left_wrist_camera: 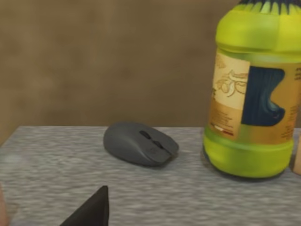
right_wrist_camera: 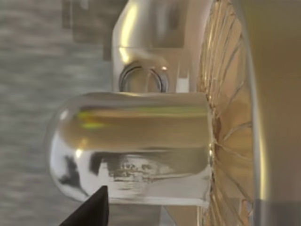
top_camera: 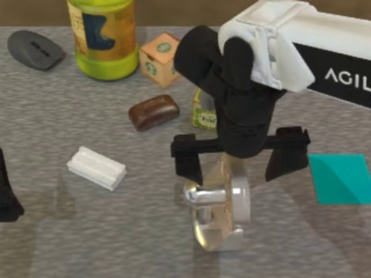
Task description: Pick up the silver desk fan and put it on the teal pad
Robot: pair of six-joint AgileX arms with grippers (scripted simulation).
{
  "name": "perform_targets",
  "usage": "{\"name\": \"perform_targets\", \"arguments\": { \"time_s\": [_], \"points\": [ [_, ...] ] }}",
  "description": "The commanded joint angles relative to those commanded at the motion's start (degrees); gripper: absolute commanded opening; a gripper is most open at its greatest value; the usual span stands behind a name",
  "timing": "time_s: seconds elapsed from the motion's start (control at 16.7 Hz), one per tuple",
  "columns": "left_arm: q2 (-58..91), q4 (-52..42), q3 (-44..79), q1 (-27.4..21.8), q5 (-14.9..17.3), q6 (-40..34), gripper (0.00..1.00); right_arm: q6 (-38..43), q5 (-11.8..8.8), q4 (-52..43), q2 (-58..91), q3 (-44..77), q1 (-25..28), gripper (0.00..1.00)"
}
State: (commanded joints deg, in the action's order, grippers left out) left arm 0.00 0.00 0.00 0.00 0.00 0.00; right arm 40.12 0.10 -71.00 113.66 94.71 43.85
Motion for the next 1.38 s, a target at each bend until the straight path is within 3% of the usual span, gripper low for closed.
{"name": "perform_targets", "arguments": {
  "time_s": [0.12,0.9,1.38],
  "points": [
    [0.0,0.0,0.0,0.0,0.0,0.0,1.0,0.0,0.0,0.0,0.0,0.0,0.0,1.0],
    [0.0,0.0,0.0,0.0,0.0,0.0,1.0,0.0,0.0,0.0,0.0,0.0,0.0,0.02],
    [0.0,0.0,0.0,0.0,0.0,0.0,1.0,0.0,0.0,0.0,0.0,0.0,0.0,0.0]
  ]
}}
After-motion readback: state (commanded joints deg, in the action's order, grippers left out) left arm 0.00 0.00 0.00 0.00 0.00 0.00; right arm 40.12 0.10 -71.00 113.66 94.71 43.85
